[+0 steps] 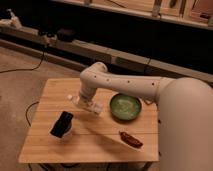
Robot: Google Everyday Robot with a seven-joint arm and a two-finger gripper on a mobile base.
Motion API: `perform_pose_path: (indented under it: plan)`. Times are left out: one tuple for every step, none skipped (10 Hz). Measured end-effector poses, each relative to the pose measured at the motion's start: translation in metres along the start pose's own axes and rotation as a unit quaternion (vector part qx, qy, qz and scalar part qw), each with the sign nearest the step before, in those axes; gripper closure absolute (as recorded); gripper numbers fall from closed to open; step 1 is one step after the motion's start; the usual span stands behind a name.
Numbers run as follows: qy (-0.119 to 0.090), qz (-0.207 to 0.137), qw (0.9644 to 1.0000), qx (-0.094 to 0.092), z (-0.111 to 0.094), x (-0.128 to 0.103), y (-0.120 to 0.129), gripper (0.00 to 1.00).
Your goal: Stand the bottle upright
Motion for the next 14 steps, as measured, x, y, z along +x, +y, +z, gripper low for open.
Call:
perform_pose_path:
  plan:
    - [0.026, 0.0, 0.9997, -0.004, -0.012, -0.002, 0.001, 0.78]
    - [0.071, -0.014, 0.9973, -0.012, -0.03, 0.001, 0.002, 0.78]
    - [0.121, -0.04, 0.9915, -0.025, -0.05, 0.007, 0.002, 0.78]
    - [0.155, -0.061, 0.9855, -0.034, -0.063, 0.011, 0.001, 0.78]
    - [0.195, -0.088, 0.9759, -0.042, -0.077, 0.015, 0.0, 0.78]
    - [0.239, -0.115, 0.9632, -0.045, -0.088, 0.017, -0.005, 0.78]
    - [0.266, -0.135, 0.9533, -0.045, -0.095, 0.017, -0.01, 0.78]
    - [0.285, -0.163, 0.9431, -0.051, -0.102, 0.019, -0.014, 0.78]
    - [0.294, -0.212, 0.9294, -0.069, -0.111, 0.023, -0.015, 0.78]
    - [0.292, -0.242, 0.9222, -0.077, -0.11, 0.024, -0.016, 0.78]
    - [0.291, -0.26, 0.9173, -0.082, -0.11, 0.025, -0.017, 0.78]
    - [0.289, -0.273, 0.9134, -0.087, -0.111, 0.024, -0.016, 0.78]
    - [0.288, -0.275, 0.9129, -0.088, -0.111, 0.023, -0.016, 0.79]
    - [0.289, -0.275, 0.9129, -0.088, -0.111, 0.023, -0.016, 0.83]
